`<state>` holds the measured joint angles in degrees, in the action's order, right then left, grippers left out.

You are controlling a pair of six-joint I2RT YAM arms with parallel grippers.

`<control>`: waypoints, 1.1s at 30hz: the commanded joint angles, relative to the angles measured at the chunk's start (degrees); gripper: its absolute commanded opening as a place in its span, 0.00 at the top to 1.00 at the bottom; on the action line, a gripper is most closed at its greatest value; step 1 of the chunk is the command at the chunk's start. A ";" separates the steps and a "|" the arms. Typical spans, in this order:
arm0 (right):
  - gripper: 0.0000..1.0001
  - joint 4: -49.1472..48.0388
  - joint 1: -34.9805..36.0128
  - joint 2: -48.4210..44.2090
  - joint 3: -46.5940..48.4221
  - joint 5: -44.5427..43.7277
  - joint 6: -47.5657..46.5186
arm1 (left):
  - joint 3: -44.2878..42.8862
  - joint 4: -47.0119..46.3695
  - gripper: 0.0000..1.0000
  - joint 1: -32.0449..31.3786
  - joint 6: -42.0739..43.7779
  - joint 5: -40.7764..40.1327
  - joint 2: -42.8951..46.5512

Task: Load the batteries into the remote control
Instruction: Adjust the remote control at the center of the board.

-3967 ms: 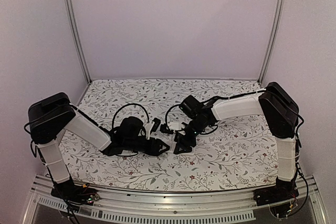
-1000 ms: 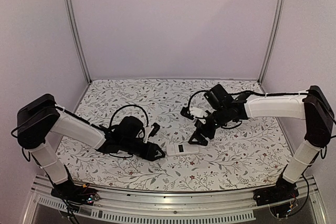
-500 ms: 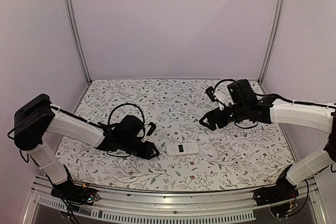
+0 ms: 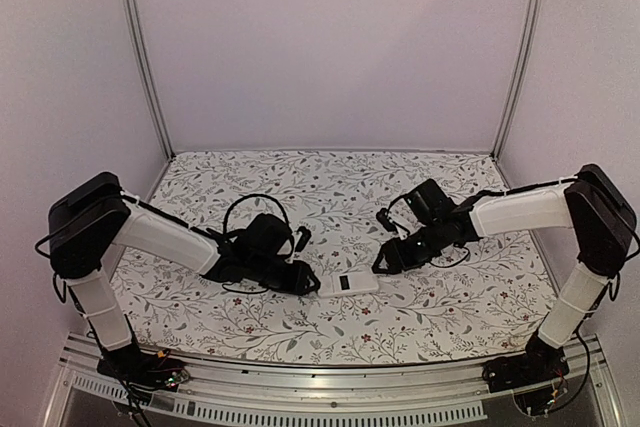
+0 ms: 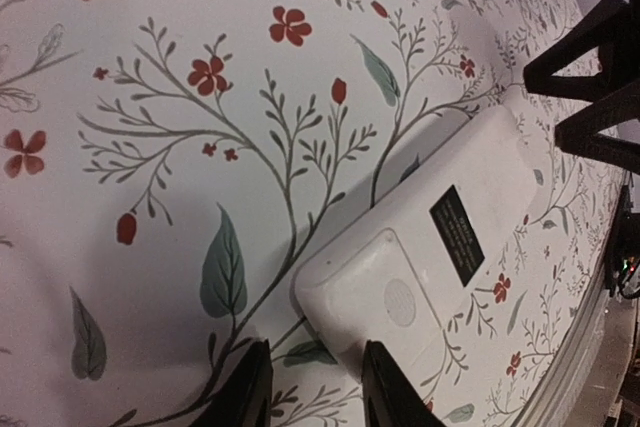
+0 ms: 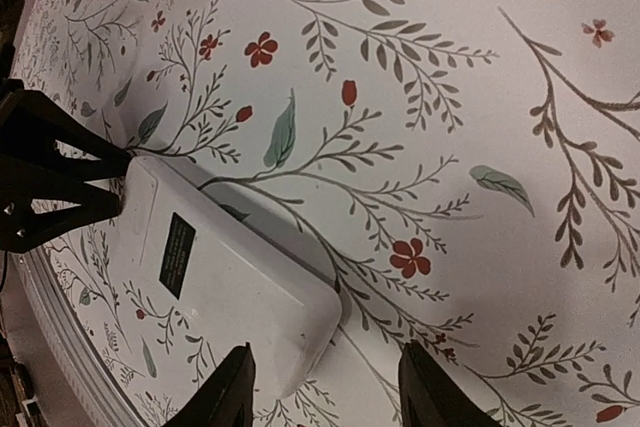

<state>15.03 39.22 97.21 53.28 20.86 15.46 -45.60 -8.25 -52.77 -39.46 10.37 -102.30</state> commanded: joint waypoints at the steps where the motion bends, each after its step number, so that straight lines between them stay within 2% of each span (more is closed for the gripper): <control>1: 0.53 -1.47 -0.29 3.44 1.80 4.90 2.94 | -1.33 0.45 0.70 -0.99 -1.15 1.16 -2.34; 8: 0.62 -2.49 -0.23 5.49 1.24 8.26 4.45 | -0.87 1.22 0.78 -1.82 -1.53 1.61 -2.77; 20: 0.85 -6.44 0.98 8.72 0.42 12.79 6.70 | -1.29 0.09 0.86 -3.19 -2.46 5.95 -5.48; 25: 0.89 -7.80 2.45 10.63 1.85 13.82 7.74 | -2.38 -2.32 0.90 -4.37 -2.15 10.41 -7.89; 33: 0.91 -10.73 4.02 11.93 2.31 15.20 9.75 | -3.58 -5.62 0.90 -5.59 -2.45 15.43 -11.12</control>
<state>12.56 38.46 104.38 54.19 31.59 25.12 -47.72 -8.21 -53.15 -43.24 13.78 -104.92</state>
